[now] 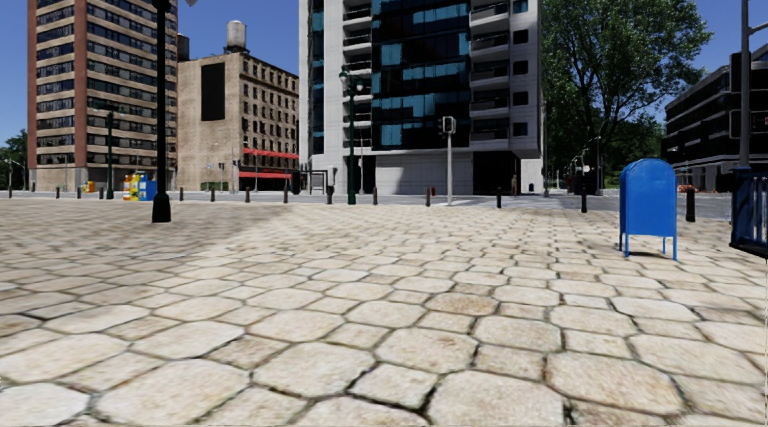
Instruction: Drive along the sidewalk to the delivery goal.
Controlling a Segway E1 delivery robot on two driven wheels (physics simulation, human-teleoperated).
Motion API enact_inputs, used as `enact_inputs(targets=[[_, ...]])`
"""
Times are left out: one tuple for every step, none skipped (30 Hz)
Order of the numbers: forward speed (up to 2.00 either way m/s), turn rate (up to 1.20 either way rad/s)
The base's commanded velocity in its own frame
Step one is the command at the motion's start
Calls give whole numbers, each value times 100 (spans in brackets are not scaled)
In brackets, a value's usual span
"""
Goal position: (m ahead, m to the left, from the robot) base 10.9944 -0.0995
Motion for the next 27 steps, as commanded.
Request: enact_inputs(targets=[[200, 0], [200, 0], [200, 0], [200, 0], [200, 0], [200, 0], [200, 0], [200, 0], [200, 0], [200, 0], [200, 0], [200, 0], [200, 0], [200, 0], [200, 0], [200, 0], [200, 0], [200, 0], [200, 0], [200, 0], [200, 0], [200, 0], [200, 0], [200, 0], [200, 0], [200, 0], [200, 0]])
